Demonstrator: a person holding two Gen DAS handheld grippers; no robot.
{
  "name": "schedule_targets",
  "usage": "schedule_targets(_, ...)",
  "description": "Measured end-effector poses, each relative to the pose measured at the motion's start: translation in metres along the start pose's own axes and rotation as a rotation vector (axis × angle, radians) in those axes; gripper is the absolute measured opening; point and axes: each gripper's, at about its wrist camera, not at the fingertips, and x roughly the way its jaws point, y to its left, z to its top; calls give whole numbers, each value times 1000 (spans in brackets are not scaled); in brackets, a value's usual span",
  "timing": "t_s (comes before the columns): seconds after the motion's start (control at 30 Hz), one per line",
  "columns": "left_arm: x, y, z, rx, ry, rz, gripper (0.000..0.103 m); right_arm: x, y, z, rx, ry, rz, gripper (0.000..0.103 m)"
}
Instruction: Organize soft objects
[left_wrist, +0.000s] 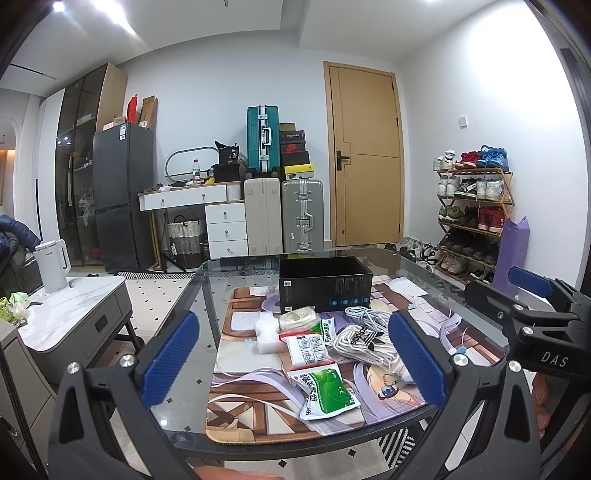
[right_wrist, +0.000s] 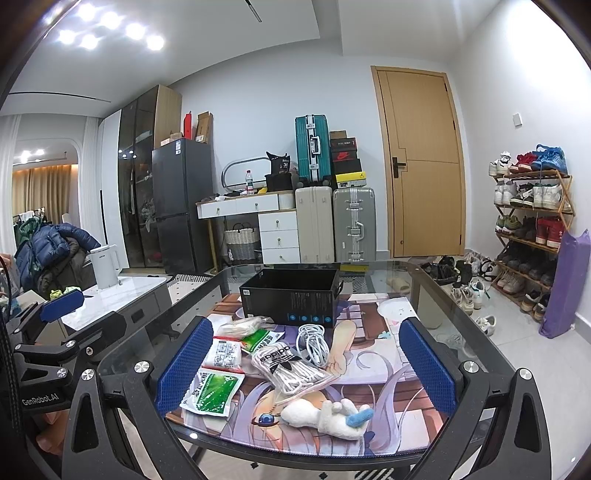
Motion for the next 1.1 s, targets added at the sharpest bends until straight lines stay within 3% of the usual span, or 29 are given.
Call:
schedule_targets(0.9, 0, -1, 0, -2, 11, -14, 103, 4, 0, 1, -6, 18, 8, 103)
schedule_targets(1.1, 12, 0, 4, -24, 77, -28, 103, 25, 2, 13, -91, 96, 20, 103)
